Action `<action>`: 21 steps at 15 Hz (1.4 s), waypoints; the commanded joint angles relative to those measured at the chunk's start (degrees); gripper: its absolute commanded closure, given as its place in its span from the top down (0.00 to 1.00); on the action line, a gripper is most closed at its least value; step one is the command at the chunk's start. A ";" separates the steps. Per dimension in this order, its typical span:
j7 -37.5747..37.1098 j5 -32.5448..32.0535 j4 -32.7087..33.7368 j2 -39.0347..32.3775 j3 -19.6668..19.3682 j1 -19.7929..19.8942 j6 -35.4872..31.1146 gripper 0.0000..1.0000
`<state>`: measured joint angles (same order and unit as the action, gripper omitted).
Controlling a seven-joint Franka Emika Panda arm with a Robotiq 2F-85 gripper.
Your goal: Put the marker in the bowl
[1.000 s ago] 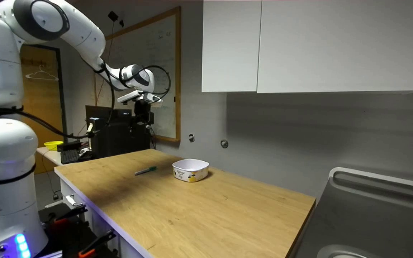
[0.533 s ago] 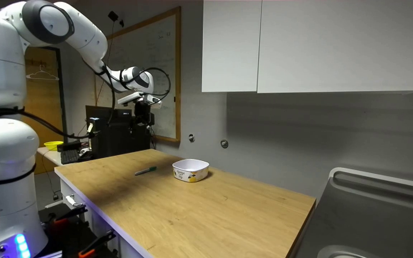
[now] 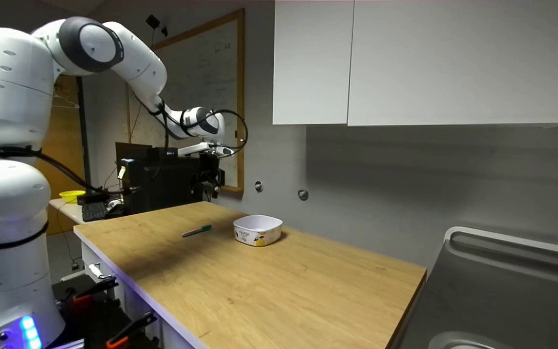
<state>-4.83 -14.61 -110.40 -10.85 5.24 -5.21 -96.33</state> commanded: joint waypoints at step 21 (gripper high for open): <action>10.94 8.22 16.28 -20.85 0.62 -1.25 -6.86 1.00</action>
<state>6.00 -6.61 -94.32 -31.66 6.27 -6.08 -103.35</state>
